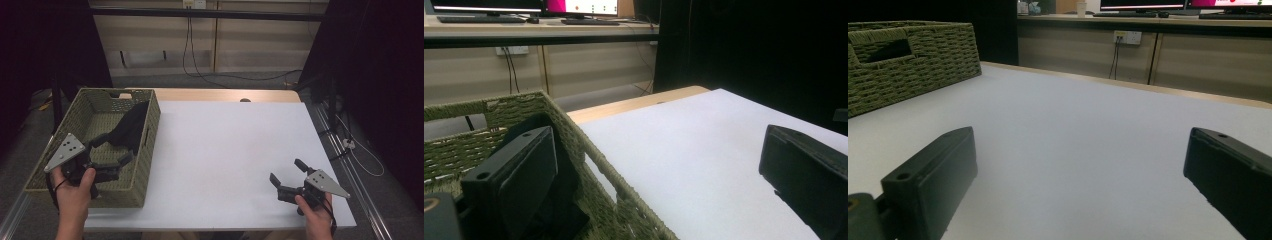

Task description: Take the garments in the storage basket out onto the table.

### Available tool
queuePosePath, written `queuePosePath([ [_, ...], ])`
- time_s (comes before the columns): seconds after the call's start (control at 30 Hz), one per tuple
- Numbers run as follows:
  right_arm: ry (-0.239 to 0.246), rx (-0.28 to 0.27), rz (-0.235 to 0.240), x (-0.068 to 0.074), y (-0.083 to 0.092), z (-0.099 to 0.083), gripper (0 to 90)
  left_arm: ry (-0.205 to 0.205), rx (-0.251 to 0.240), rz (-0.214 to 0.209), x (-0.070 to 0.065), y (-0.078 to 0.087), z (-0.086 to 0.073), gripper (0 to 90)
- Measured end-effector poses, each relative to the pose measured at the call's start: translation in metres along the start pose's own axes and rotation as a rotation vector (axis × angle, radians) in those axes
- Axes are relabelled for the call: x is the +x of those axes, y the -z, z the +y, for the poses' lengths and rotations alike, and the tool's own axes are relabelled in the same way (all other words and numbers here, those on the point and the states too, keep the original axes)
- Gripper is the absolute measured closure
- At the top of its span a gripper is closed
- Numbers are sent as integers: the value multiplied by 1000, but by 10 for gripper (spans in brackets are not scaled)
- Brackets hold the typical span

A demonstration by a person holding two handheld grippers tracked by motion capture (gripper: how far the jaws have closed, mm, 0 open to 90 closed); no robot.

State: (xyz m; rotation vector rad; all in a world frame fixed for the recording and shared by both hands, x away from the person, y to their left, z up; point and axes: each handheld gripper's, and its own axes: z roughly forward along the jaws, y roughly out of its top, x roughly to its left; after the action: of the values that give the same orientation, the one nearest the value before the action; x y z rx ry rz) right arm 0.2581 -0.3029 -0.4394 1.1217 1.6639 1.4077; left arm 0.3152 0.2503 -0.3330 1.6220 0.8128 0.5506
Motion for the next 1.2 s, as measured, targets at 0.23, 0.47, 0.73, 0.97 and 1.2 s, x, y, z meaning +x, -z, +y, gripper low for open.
queuePosePath([
  [0.23,13,-4,2,1,-1,1,0,5,-2,4,1,1,1,20],
  [0.47,17,-3,6,1,-1,1,0,2,5,6,2,-2,3,20],
  [0.73,20,-1,9,0,-2,0,0,-14,28,22,13,-10,14,19],
  [0.97,16,-6,12,-1,-2,0,0,-13,80,53,30,-19,20,21],
  [1.2,14,-9,22,1,-3,1,0,24,149,85,53,-32,18,22],
])
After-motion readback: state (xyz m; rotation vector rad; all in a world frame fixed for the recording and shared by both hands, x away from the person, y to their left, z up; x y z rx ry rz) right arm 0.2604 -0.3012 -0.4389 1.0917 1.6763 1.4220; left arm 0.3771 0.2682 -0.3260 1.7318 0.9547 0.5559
